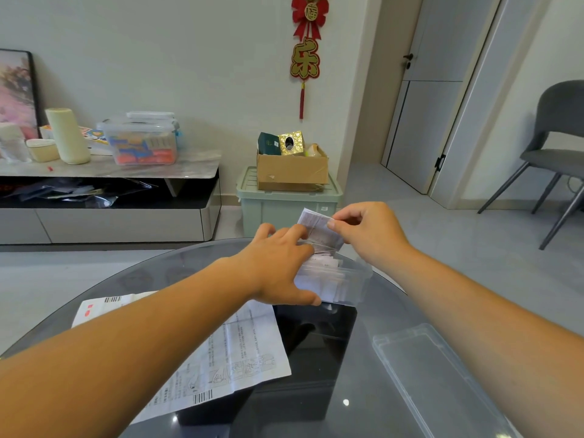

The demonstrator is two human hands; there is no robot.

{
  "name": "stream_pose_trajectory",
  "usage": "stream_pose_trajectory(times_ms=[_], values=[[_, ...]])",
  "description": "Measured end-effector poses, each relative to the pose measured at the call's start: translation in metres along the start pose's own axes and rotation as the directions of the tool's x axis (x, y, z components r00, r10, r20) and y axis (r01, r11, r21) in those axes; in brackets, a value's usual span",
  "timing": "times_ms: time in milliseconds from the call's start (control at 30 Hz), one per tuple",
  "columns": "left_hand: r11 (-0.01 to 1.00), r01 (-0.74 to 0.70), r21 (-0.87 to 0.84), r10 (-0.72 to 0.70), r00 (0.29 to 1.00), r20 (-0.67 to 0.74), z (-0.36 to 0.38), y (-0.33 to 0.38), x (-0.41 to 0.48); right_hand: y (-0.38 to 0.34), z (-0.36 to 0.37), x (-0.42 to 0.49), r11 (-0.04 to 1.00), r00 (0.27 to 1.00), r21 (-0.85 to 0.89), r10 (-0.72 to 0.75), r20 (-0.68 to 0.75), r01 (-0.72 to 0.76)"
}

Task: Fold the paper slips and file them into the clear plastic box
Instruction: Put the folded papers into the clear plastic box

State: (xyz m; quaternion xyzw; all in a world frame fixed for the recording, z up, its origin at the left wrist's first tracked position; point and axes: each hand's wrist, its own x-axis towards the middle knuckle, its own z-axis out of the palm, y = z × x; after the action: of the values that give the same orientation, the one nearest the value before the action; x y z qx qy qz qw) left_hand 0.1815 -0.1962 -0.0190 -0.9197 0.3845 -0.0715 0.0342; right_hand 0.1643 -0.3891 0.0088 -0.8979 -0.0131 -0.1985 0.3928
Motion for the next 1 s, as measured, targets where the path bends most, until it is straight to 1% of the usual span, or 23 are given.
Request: stream_pose_trajectory(times_ms=[100, 200, 300, 433, 533, 633, 700, 833, 900, 1000], values=[[1.0, -0.005, -0.024, 0.004, 1.0, -0.021, 0.001, -0.001, 0.0, 0.001, 0.0, -0.002, 1.0, 1.0, -0.003, -0.022, -0.009, 0.022], [0.997, 0.004, -0.074, -0.008, 0.999, -0.051, 0.001, 0.0, 0.0, 0.003, 0.003, -0.002, 1.0, 1.0, -0.011, -0.019, 0.02, 0.019], [0.989, 0.007, -0.146, -0.012, 0.999, -0.035, 0.0, 0.0, -0.001, 0.004, 0.003, 0.0, 1.0, 0.999, -0.024, -0.006, 0.051, 0.008], [0.989, -0.017, -0.144, 0.013, 0.999, -0.03, -0.004, 0.001, -0.002, 0.002, 0.001, 0.001, 0.993, 0.997, -0.111, -0.029, 0.074, 0.037], [0.983, -0.038, -0.177, 0.029, 0.998, -0.055, -0.002, -0.002, -0.003, 0.002, 0.0, 0.0, 0.986, 0.998, -0.159, -0.053, 0.016, 0.054], [0.975, -0.047, -0.215, 0.033, 0.997, -0.068, 0.003, -0.006, -0.005, 0.002, -0.002, -0.002, 0.986, 0.994, -0.144, -0.093, -0.057, 0.084], [0.971, -0.038, -0.238, 0.022, 0.997, -0.068, 0.004, -0.007, -0.005, 0.003, -0.001, -0.003, 0.988, 0.993, -0.125, -0.103, -0.066, 0.094], [0.973, -0.037, -0.228, 0.022, 0.997, -0.07, 0.004, -0.006, -0.004, 0.004, 0.002, -0.006, 0.982, 0.989, -0.135, -0.139, -0.057, 0.13], [0.974, -0.043, -0.222, 0.026, 0.997, -0.079, 0.004, -0.006, -0.004, 0.004, 0.003, -0.005, 0.977, 0.989, -0.16, -0.143, -0.022, 0.138], [0.975, -0.059, -0.215, 0.038, 0.995, -0.097, 0.005, -0.007, -0.005, 0.003, 0.008, -0.003, 0.956, 0.986, -0.254, -0.12, 0.115, 0.146]])
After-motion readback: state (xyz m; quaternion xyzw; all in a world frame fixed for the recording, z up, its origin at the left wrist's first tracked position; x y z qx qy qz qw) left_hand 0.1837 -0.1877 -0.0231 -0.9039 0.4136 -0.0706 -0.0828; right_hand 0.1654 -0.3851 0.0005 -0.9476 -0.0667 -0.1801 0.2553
